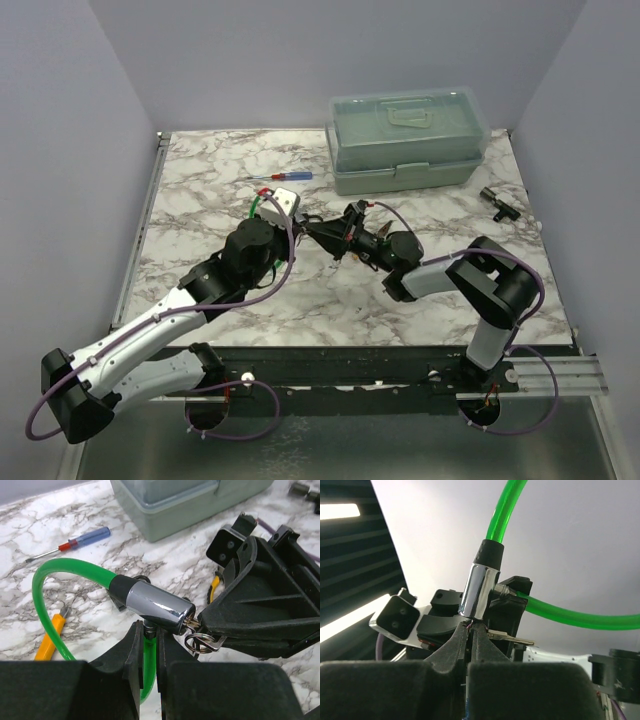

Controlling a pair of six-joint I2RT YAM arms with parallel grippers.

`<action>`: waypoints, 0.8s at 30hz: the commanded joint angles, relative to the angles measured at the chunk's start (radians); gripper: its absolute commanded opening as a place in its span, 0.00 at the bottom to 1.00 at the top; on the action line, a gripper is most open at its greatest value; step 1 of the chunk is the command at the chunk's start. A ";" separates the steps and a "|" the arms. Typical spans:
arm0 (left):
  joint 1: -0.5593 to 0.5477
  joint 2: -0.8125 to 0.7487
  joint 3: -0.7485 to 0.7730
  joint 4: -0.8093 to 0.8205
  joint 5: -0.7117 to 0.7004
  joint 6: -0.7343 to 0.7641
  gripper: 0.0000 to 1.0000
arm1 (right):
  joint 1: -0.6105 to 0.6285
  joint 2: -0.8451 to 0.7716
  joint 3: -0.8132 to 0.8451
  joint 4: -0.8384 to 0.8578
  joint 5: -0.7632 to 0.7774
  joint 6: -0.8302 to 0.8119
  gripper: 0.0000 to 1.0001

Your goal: Unlock with the key

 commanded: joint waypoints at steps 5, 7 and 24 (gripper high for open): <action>0.030 -0.025 -0.031 0.245 0.173 -0.093 0.00 | 0.073 0.037 0.114 0.280 0.126 0.010 0.00; 0.042 -0.030 -0.038 0.261 0.183 -0.097 0.00 | 0.088 0.047 0.135 0.280 0.147 0.016 0.00; 0.085 -0.073 -0.093 0.330 0.210 -0.109 0.00 | 0.165 0.117 0.238 0.280 0.215 -0.014 0.00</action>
